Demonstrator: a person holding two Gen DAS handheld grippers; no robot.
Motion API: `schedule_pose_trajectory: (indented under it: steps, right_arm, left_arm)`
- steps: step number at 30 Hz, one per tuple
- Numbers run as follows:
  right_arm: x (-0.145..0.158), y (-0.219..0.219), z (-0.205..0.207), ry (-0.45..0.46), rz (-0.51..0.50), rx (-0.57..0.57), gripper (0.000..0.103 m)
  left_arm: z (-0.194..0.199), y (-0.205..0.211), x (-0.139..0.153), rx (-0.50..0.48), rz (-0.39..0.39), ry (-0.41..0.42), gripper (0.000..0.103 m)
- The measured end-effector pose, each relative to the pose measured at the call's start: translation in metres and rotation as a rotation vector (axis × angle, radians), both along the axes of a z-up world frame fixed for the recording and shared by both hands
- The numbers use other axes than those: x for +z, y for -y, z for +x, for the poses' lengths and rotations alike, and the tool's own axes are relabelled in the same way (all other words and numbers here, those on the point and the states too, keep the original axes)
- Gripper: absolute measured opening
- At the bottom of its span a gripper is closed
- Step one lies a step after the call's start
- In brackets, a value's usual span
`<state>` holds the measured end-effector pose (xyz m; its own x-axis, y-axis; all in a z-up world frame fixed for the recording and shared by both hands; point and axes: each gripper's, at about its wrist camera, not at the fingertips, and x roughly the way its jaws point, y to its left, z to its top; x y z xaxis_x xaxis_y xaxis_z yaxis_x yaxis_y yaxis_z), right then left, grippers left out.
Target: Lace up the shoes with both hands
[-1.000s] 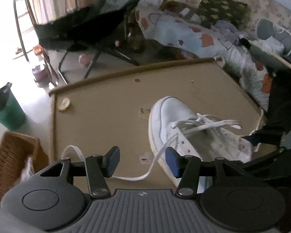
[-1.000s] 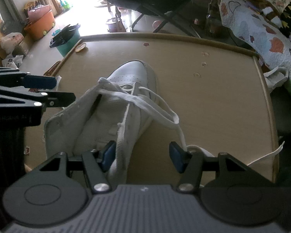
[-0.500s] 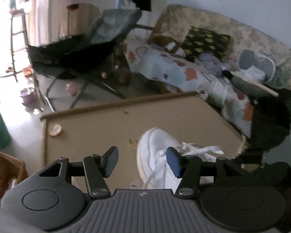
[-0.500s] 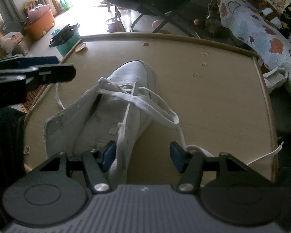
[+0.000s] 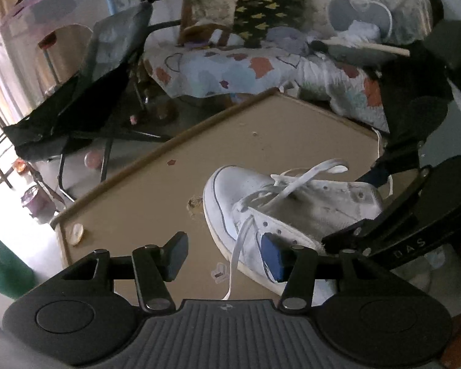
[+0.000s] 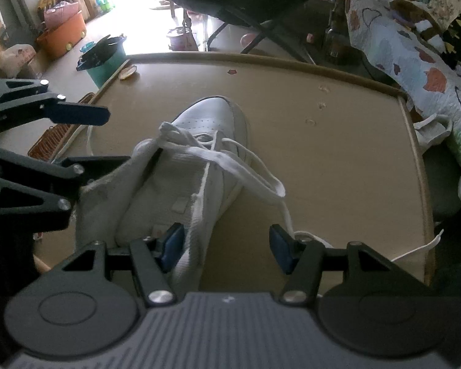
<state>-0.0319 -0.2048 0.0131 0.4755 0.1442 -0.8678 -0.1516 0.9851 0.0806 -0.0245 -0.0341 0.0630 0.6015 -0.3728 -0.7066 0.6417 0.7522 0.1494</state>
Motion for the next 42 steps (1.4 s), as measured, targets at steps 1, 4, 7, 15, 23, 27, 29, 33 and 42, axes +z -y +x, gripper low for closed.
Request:
schedule_pose_trajectory:
  steps: [1, 4, 7, 15, 23, 27, 29, 33, 42]
  right_arm:
    - [0.000, 0.000, 0.000, 0.000, -0.001, 0.001, 0.060]
    - [0.000, 0.000, 0.001, 0.000, -0.001, 0.000, 0.061]
    - [0.000, 0.001, 0.002, -0.001, 0.002, -0.002, 0.061]
    - [0.000, 0.001, 0.004, -0.003, 0.001, -0.006, 0.062]
    - [-0.001, 0.001, 0.004, -0.003, 0.001, -0.009, 0.064]
    - [-0.001, -0.002, 0.002, -0.003, 0.002, -0.013, 0.064]
    - [-0.001, -0.002, 0.002, -0.003, 0.002, -0.013, 0.064]
    - [-0.001, -0.001, 0.001, -0.002, 0.001, -0.013, 0.064]
    - [-0.001, 0.000, 0.002, -0.004, 0.003, -0.016, 0.065]
  left_arm:
    - [0.001, 0.000, 0.000, 0.001, 0.002, -0.001, 0.053]
    - [0.003, -0.002, 0.004, -0.008, 0.017, 0.001, 0.053]
    - [0.010, -0.002, 0.004, -0.021, 0.040, -0.003, 0.052]
    - [0.007, 0.011, 0.000, -0.045, 0.226, 0.050, 0.044]
    - [0.005, 0.024, -0.001, -0.032, 0.300, 0.097, 0.040]
    - [0.011, 0.032, -0.002, -0.017, 0.329, 0.126, 0.035]
    - [0.013, 0.034, -0.002, -0.015, 0.314, 0.126, 0.026]
    - [0.012, 0.036, -0.006, -0.050, 0.277, 0.134, 0.010]
    - [0.003, 0.040, -0.017, -0.135, 0.328, 0.156, 0.001]
